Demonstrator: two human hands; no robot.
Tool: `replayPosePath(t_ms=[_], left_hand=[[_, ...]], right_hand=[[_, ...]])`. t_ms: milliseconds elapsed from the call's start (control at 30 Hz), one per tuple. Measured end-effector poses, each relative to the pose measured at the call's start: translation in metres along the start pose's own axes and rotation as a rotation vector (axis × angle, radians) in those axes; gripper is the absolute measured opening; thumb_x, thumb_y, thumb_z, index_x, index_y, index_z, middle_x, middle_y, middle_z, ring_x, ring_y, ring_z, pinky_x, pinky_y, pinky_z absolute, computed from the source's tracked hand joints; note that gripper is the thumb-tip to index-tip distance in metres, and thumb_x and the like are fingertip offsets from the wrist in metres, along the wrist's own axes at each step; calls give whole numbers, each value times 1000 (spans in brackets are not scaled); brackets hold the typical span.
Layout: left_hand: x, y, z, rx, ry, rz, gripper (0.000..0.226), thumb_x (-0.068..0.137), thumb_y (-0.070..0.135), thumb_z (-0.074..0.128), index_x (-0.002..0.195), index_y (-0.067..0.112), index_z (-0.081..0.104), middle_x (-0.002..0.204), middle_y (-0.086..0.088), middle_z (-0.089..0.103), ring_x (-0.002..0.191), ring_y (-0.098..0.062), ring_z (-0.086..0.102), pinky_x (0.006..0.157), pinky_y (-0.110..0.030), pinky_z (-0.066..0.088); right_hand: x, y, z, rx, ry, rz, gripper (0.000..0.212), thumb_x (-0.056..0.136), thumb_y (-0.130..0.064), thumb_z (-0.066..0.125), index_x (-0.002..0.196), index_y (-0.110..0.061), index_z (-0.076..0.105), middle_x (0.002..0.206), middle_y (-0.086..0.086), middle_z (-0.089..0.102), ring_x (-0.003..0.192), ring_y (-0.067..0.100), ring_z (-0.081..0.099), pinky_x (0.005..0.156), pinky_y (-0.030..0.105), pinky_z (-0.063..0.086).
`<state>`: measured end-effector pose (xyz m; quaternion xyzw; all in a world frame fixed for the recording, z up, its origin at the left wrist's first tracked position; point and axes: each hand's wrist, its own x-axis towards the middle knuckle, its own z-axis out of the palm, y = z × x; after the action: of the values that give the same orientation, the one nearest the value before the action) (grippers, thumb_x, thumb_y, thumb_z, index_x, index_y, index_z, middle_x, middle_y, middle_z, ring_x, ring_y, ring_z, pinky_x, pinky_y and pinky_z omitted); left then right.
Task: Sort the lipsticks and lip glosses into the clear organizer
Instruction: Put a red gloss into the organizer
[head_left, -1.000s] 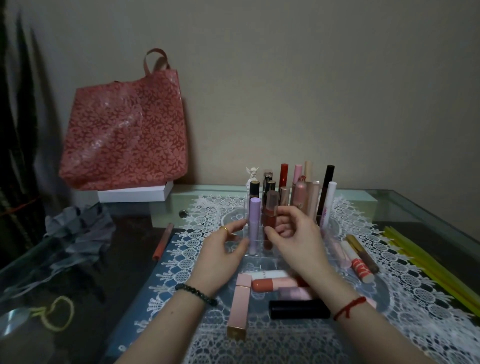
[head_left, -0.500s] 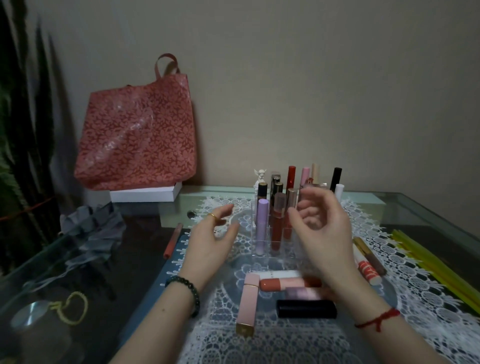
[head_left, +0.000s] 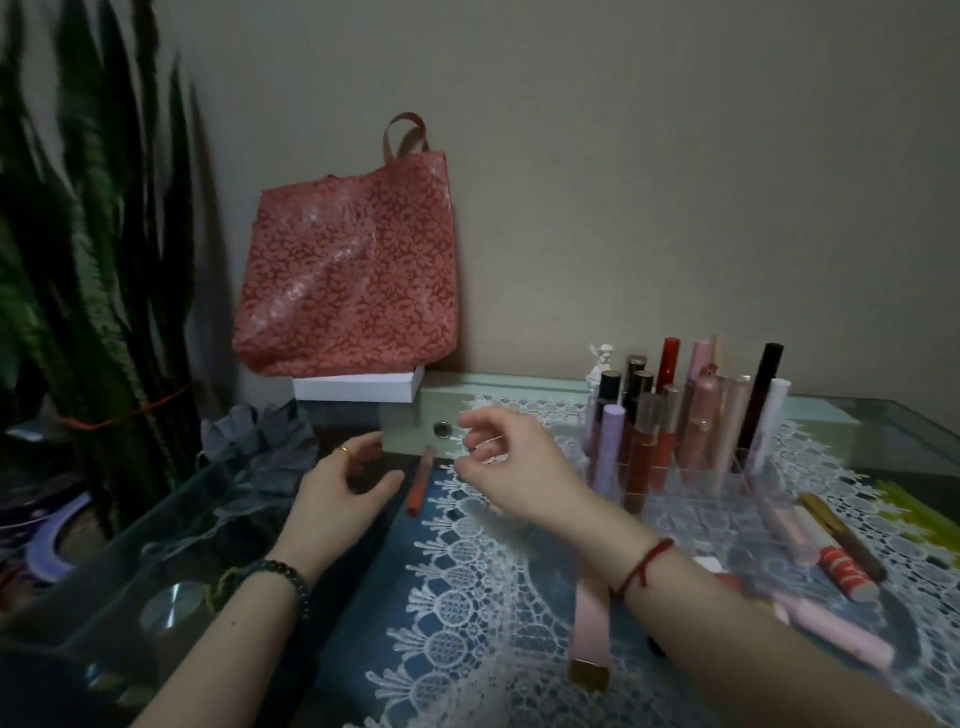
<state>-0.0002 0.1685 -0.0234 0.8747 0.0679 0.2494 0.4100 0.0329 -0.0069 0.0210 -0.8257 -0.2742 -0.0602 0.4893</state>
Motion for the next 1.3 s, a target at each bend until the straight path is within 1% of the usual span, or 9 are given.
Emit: replayPosePath(t_ms=[200,400,633,767,933,1000,1067,1200,1300], left_hand=[[-2,-11,2,108,-93,9,63,68,43,71,124,23,50,118,3,61,110,-11,55,98,-27,40],[-3,-11,3,278,-232,72,65,69,53,66,125,26,49,124,8,57,113,-10,52,100,-33,39],[-4,-9,4,349,-213,88,44,76,49,61,114,29,58,119,7,59,111,-12,52,97,-36,40],[-6,-3,4,353,-190,140,46,73,49,64,114,30,58,116,9,61,109,-10,54,97,-34,40],[-14,13,2,159,-80,221,49,68,40,72,114,30,57,78,22,65,85,-2,62,87,-28,46],[-19,22,4,51,-48,252,49,66,35,75,111,35,57,73,20,68,77,-2,63,84,-30,48],[-23,33,7,-48,-15,299,49,65,30,76,108,41,55,74,17,70,78,-2,64,88,-35,47],[-29,67,19,-137,15,412,47,67,28,75,106,45,54,78,19,69,82,4,62,88,-36,48],[-29,94,32,-212,-9,447,46,68,26,75,108,39,56,85,19,67,87,7,60,86,-25,47]], right_hand=[[49,26,33,-248,-133,91,50,83,-24,60,128,-10,47,130,9,51,115,20,51,93,24,38],[68,44,52,-353,-202,170,56,83,-38,56,131,-13,45,137,9,45,123,24,44,102,31,35],[68,48,58,-431,-216,172,25,79,-40,57,95,-22,62,119,8,58,110,26,50,96,39,41],[61,40,51,-229,-138,156,15,79,-29,61,91,-20,58,107,2,58,101,21,53,84,30,43],[43,15,31,129,-76,110,44,79,-12,65,118,-22,46,85,8,60,72,19,60,64,23,48],[31,5,18,247,-47,66,46,79,-6,64,114,-29,45,85,16,64,73,28,65,71,34,55],[18,-4,4,347,-7,-1,50,79,-1,63,110,-36,44,85,12,62,74,31,65,74,41,57],[-9,-13,-33,461,135,-118,50,78,0,64,111,-33,47,87,9,63,74,28,65,72,33,57],[-24,-15,-65,475,251,-177,43,77,1,65,101,-32,51,91,11,63,75,24,64,72,30,57]])
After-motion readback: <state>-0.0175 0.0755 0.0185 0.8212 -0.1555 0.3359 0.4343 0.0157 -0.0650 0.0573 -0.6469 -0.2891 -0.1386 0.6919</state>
